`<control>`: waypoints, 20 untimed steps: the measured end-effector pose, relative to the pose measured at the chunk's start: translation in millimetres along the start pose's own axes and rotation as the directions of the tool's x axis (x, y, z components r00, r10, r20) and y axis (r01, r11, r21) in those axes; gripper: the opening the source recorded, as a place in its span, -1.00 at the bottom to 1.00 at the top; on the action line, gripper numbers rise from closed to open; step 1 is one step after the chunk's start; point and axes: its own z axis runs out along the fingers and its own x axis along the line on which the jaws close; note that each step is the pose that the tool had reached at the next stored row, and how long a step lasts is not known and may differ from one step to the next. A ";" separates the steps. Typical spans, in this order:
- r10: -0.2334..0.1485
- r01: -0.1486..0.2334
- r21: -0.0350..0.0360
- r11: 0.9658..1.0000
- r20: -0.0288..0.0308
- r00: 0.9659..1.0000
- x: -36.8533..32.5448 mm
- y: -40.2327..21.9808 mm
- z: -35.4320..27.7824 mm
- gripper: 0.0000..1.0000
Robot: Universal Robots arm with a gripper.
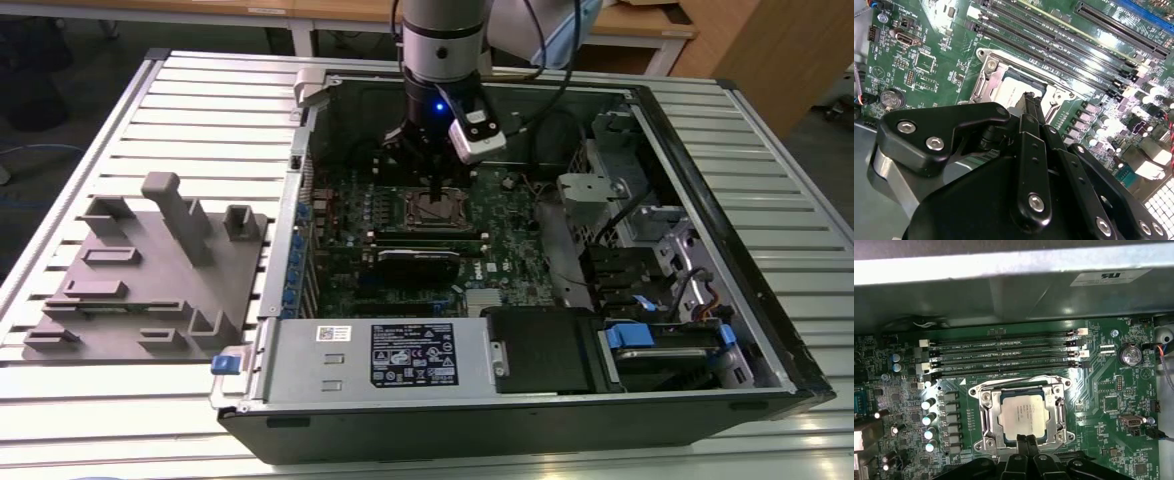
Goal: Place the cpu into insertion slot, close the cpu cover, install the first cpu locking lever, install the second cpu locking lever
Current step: 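Install the second cpu locking lever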
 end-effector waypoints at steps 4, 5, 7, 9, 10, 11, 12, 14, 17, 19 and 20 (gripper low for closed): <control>0.000 0.000 -0.003 1.000 0.000 1.000 -0.2 -0.1 -2.9 -0.80; 0.000 0.000 -0.003 1.000 0.000 1.000 -0.3 -0.1 -3.2 -0.80; 0.000 0.000 -0.003 1.000 0.000 1.000 -0.4 -0.6 -3.2 -0.80; 0.000 0.000 -0.004 1.000 0.000 1.000 -0.5 -2.2 -3.2 -0.80; 0.000 0.000 -0.006 1.000 0.000 1.000 -0.7 -3.5 -3.1 -0.80; 0.000 0.000 -0.008 1.000 -0.001 1.000 -0.8 -4.8 -3.0 -0.80; 0.001 -0.001 -0.010 1.000 -0.001 1.000 -1.0 -6.3 -2.9 -0.80; 0.001 -0.001 -0.016 1.000 -0.001 1.000 -1.2 -9.2 -2.7 -0.80; 0.001 -0.001 -0.022 1.000 -0.002 1.000 -1.6 -13.0 -2.5 -0.80; 0.001 -0.001 -0.023 1.000 -0.002 1.000 -1.8 -15.2 -2.4 -0.80; 0.001 -0.001 -0.024 1.000 -0.002 1.000 -1.9 -16.4 -2.3 -0.80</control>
